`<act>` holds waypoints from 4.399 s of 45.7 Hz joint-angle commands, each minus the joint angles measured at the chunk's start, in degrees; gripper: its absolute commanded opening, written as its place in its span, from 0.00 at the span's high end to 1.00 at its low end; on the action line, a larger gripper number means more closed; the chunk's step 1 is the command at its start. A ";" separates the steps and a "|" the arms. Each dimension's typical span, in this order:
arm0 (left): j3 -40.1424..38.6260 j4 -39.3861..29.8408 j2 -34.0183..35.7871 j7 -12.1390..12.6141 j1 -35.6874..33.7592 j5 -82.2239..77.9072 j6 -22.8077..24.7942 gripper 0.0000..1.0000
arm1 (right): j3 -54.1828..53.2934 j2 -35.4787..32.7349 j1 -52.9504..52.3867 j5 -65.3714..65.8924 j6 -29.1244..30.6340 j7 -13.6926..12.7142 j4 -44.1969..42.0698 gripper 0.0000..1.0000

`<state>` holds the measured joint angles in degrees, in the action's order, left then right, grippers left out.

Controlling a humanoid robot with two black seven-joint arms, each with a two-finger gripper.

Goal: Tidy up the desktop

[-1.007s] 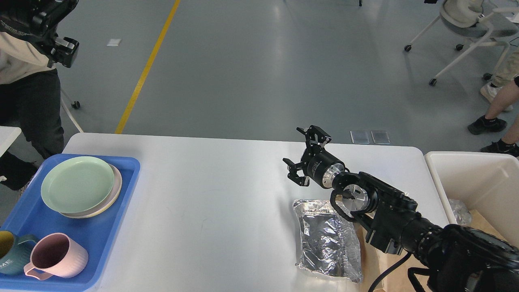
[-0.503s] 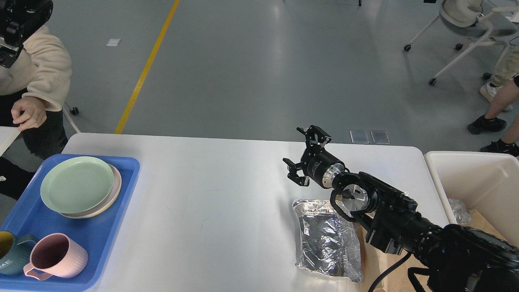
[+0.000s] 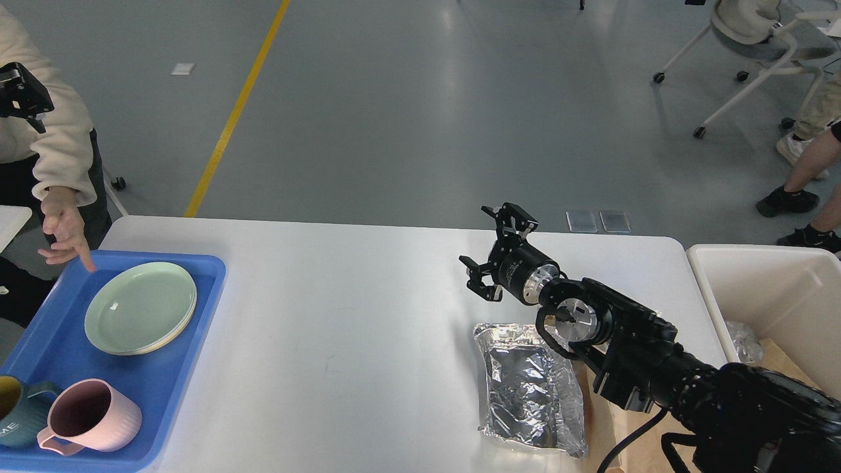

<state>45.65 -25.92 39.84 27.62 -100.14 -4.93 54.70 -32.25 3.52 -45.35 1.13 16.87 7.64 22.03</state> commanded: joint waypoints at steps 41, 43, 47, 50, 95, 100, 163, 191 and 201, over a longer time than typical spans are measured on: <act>-65.69 1.05 -2.92 -0.29 30.18 0.53 -27.97 0.04 | 0.00 -0.01 0.00 0.01 0.00 0.01 0.03 0.00; -65.95 1.05 -4.58 -0.20 29.92 0.97 -30.69 0.04 | 0.00 -0.01 0.00 0.01 0.00 0.01 0.03 0.00; -67.01 1.05 -6.61 -0.11 29.83 2.29 -35.53 0.04 | 0.00 -0.01 0.00 0.01 0.00 -0.08 -0.06 0.00; -67.97 1.22 -6.96 -0.11 30.18 2.64 -38.43 0.04 | 0.00 -0.01 0.00 0.01 0.00 0.01 0.03 0.00; -86.25 2.19 -14.61 -28.92 37.82 2.82 -55.49 0.04 | 0.00 -0.01 0.00 0.01 0.00 0.01 0.03 0.00; -91.44 2.19 -17.77 -37.45 40.98 2.82 -55.84 0.04 | 0.00 -0.01 0.00 0.01 0.00 0.01 0.03 0.00; -95.22 2.19 -28.59 -57.85 58.04 4.05 -55.67 0.04 | 0.00 -0.01 0.00 0.01 0.00 -0.08 0.03 0.00; -95.22 2.19 -26.57 -59.35 59.54 4.49 -50.92 0.04 | 0.00 -0.01 0.00 0.01 0.00 -0.08 0.03 0.00; -95.22 2.19 -26.57 -59.35 59.54 4.49 -50.92 0.04 | 0.00 -0.01 0.00 0.01 0.00 -0.08 0.03 0.00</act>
<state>-49.58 -23.73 13.28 -31.73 -40.61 -0.42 3.79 -32.25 3.52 -45.35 1.14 16.87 7.62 22.05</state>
